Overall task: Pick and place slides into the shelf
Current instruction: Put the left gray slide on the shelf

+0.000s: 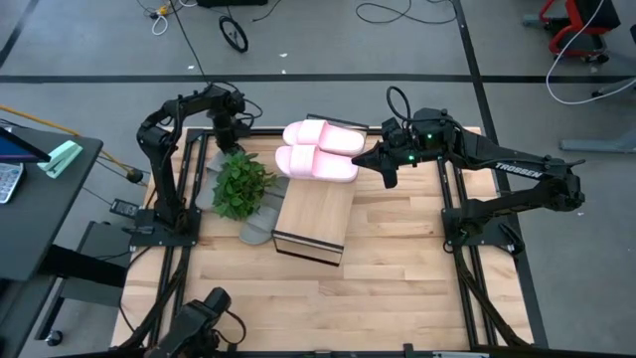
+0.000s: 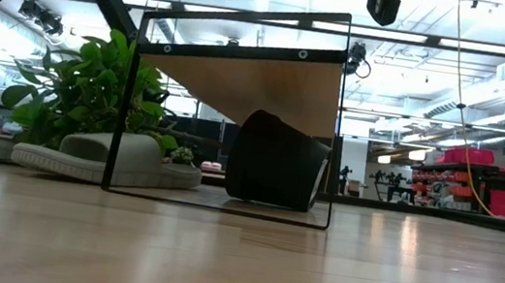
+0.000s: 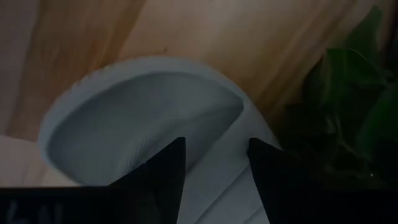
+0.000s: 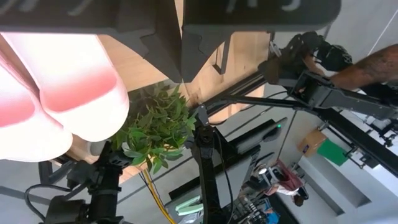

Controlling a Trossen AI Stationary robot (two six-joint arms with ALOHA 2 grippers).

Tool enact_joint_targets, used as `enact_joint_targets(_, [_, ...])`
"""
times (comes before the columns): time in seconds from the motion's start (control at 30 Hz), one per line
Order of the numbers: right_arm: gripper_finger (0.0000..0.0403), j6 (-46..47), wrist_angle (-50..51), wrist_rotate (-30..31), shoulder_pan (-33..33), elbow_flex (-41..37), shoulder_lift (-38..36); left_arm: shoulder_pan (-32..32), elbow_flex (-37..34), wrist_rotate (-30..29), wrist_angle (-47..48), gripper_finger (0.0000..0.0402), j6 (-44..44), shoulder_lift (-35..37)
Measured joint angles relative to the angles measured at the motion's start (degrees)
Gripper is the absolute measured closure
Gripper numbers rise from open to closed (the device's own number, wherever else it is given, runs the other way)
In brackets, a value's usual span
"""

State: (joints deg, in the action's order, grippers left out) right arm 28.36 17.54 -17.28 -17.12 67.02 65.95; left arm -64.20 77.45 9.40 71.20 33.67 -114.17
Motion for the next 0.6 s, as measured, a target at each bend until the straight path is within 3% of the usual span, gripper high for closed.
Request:
enact_joint_targets(0.17, [0.0397, 0.02, -0.01, 0.02, 0.02, 0.0, 0.01, 0.26, -0.13, -0.1, 0.17, 0.022, -2.88, 0.07])
enact_joint_targets(0.33, [0.0397, 0.0, -0.02, 0.0, 0.02, 0.0, 0.01, 0.35, 0.26, -2.61, -1.65, 0.0223, -2.5, 0.07])
enact_joint_targets(0.47, [0.0397, 0.04, 0.0, 0.01, 0.02, 0.0, 0.0, 0.93, 0.48, -1.4, 0.49, 0.0226, -0.04, 0.07])
enact_joint_targets(0.6, [0.0397, 0.04, -0.02, 0.02, 0.02, 0.0, 0.0, 1.2, 0.35, -7.0, -2.54, 0.0229, -1.18, 0.04])
